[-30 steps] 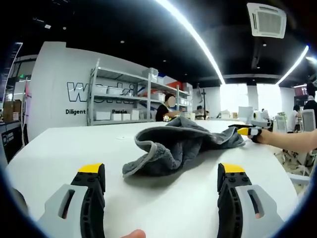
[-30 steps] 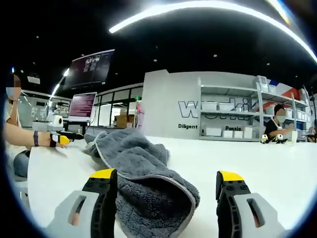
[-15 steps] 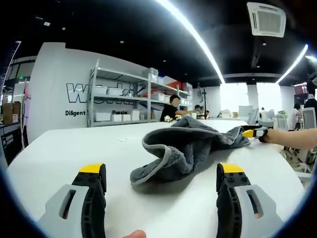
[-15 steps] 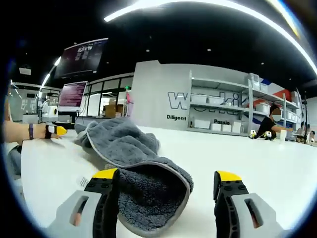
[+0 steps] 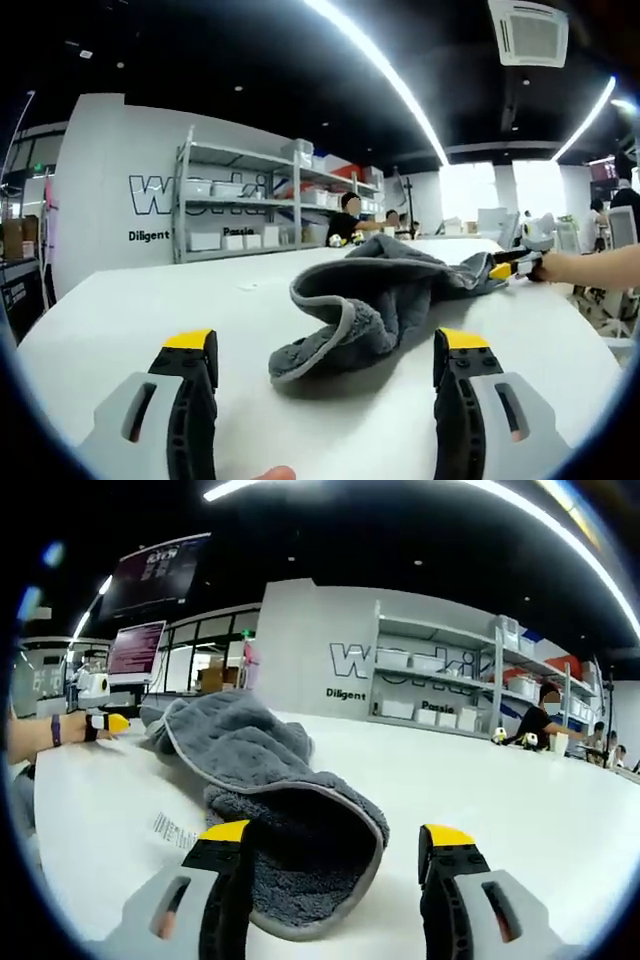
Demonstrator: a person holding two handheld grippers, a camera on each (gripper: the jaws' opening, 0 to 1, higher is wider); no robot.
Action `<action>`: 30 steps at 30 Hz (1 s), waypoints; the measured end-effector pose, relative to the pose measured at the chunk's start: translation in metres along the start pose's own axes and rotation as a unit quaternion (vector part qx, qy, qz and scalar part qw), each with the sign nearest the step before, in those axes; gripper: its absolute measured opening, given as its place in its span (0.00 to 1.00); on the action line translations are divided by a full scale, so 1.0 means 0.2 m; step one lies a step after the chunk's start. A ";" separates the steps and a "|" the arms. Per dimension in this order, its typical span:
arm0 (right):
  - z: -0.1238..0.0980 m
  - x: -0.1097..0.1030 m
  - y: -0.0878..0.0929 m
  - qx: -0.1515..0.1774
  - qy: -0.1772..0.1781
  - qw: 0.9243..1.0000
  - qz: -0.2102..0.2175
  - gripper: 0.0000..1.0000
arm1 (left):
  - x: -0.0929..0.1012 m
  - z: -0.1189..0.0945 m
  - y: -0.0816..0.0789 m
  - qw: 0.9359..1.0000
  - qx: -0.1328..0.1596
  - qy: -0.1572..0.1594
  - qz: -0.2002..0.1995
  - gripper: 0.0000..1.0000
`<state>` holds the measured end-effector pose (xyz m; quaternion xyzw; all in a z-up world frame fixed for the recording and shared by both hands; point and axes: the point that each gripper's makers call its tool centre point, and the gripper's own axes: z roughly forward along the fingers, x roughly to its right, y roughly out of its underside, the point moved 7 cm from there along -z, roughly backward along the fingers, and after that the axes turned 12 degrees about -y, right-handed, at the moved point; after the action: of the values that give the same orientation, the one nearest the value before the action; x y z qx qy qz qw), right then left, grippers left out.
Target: Fold the towel on the table until its edges align and the towel forms a compact rectangular stack.
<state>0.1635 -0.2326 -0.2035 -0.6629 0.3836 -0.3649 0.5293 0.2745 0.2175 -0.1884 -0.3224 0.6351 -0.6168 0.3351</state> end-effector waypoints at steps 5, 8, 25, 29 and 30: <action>0.00 0.00 0.01 -0.005 0.002 1.000 0.000 0.59 | 0.00 0.00 -0.01 1.000 0.014 0.000 -0.002 0.83; 0.00 -0.01 0.01 -0.008 -0.003 1.000 0.004 0.53 | 0.00 0.00 -0.01 1.000 0.018 -0.001 0.008 0.77; -0.05 0.03 0.04 -0.015 -0.053 0.997 0.046 0.35 | 0.01 0.01 0.04 0.997 -0.014 -0.019 0.071 0.36; -0.05 0.02 0.06 -0.029 -0.055 0.997 0.039 0.30 | 0.00 0.01 0.05 0.996 -0.030 -0.034 0.081 0.33; -0.05 0.02 0.06 -0.031 -0.056 0.997 0.038 0.28 | 0.00 0.01 0.06 0.996 -0.031 -0.036 0.081 0.32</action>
<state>0.1560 -0.2423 -0.2130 -0.6838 0.3893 -0.2943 0.5425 0.2764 0.2164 -0.1995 -0.3016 0.6654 -0.5557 0.3968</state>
